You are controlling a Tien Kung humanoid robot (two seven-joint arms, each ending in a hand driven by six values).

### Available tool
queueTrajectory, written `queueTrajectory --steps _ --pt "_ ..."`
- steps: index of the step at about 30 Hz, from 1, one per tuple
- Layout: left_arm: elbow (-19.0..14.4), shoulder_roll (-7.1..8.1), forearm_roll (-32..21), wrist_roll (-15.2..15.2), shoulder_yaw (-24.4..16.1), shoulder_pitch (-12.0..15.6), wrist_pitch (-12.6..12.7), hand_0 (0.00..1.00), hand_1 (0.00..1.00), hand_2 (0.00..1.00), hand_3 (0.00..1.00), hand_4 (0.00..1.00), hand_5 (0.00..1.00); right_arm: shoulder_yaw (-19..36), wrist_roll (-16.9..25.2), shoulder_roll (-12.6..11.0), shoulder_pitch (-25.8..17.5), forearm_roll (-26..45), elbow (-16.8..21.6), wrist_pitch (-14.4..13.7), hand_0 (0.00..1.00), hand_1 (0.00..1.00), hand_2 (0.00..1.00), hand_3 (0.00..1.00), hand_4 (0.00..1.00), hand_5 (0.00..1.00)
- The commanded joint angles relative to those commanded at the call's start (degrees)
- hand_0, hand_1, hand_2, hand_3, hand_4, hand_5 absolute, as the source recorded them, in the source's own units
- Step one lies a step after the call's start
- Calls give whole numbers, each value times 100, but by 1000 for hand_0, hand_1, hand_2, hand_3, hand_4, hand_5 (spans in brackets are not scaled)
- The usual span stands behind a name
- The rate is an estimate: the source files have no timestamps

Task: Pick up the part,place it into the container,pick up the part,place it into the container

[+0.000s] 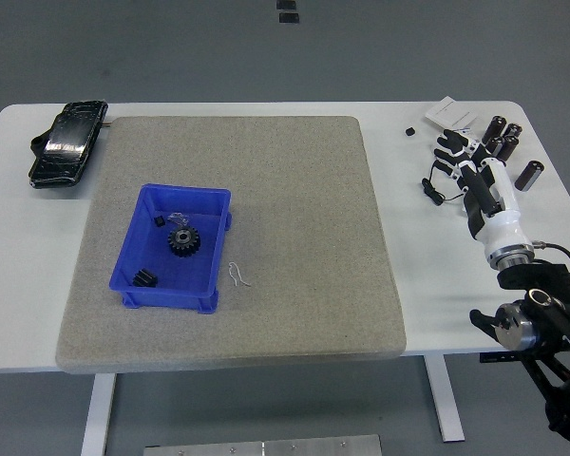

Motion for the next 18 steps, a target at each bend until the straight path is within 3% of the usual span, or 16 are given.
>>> queueTrajectory --steps 18 --pt "8 -149 -348 -86 147 76 43 678 635 602 584 638 277 380 -10 8 -60 -19 92 2 774 766 772 724 865 665"
